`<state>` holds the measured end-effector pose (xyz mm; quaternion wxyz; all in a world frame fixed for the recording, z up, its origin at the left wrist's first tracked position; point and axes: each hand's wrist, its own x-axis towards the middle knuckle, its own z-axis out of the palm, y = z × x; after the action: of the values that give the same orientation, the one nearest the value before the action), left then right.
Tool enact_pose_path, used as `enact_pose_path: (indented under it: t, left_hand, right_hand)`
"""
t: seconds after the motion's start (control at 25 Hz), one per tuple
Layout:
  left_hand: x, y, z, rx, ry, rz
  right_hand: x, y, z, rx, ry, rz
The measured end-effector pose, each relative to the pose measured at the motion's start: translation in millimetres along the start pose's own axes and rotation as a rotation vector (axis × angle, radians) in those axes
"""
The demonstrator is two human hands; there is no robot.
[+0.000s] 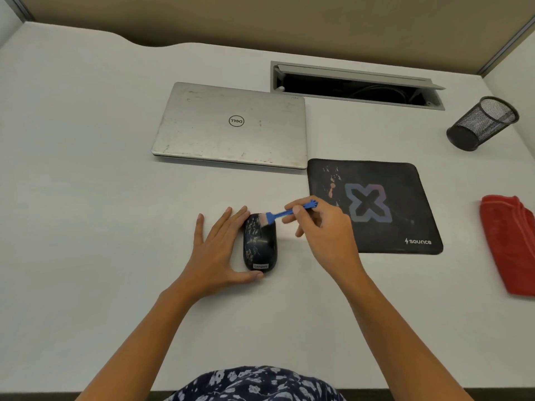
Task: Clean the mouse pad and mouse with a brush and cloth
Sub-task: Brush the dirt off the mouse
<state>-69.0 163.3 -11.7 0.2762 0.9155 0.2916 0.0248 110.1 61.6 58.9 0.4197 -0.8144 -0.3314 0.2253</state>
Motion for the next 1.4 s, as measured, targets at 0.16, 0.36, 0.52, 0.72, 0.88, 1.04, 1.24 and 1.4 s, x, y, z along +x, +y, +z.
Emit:
enact_pose_path:
  t: [0.16,0.36,0.52,0.72,0.88,1.04,1.24,1.4]
  left_hand:
    - [0,0,0,-0.013,0.009,-0.002]
    - [0,-1,1,-0.02,0.006,0.0]
    - [1,-2,0,-0.004,-0.009,0.003]
    - [1,-2,0,-0.025,-0.006,0.003]
    - [1,-3,0,-0.009,-0.013,0.008]
    - [0,-2,0,-0.027,-0.007,0.008]
    - [1,-3,0,-0.011,-0.015,0.008]
    - [0,-2,0,-0.01,-0.018,0.008]
  right_hand:
    - [-14,6,-8,0.003,0.052,0.026]
    - [-32,12,-10,-0.053,0.086,0.008]
    - [-36,12,-10,0.195,-0.045,0.046]
    - [-45,14,-7,0.039,0.147,-0.042]
    - [-47,10,-7,0.08,-0.052,-0.132]
    - [-44,19,-15,0.05,0.106,-0.113]
    - [-53,24,-11,0.13,-0.065,-0.076]
    - [-48,34,-19,0.196,0.042,-0.006]
